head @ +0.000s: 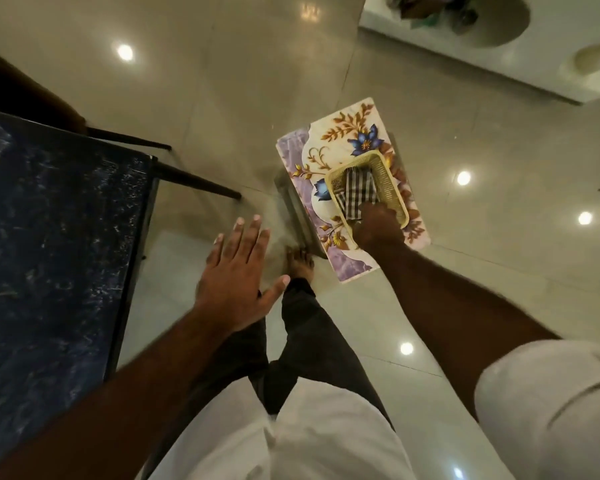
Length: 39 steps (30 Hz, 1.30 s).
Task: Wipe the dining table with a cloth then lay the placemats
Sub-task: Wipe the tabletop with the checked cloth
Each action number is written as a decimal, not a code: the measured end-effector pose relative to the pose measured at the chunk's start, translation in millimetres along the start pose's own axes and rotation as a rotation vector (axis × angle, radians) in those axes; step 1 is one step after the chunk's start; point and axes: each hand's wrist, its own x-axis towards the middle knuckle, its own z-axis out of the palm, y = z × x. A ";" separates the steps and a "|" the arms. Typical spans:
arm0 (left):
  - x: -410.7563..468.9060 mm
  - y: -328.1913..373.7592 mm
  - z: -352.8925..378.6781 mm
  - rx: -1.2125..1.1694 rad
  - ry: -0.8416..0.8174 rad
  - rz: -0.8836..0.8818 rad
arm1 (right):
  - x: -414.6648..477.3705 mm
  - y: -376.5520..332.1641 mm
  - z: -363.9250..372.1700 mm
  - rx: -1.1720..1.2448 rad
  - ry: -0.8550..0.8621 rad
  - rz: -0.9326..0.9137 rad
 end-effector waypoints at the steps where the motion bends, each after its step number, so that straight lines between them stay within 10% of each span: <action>1: 0.1 -1.2 3.2 -0.006 -0.007 -0.011 | 9.9 0.9 3.7 -0.031 -0.009 -0.006; 12: -0.3 -4.7 36.8 -0.061 -0.126 -0.078 | 69.6 16.9 44.3 -0.095 0.008 0.039; 29: -36.7 8.3 -2.5 -0.113 0.117 -0.093 | -16.9 28.5 -43.6 0.590 0.112 -0.010; 39: -121.8 -56.2 -60.0 -0.121 0.407 -0.359 | -110.7 -141.1 -92.7 0.705 0.037 -0.404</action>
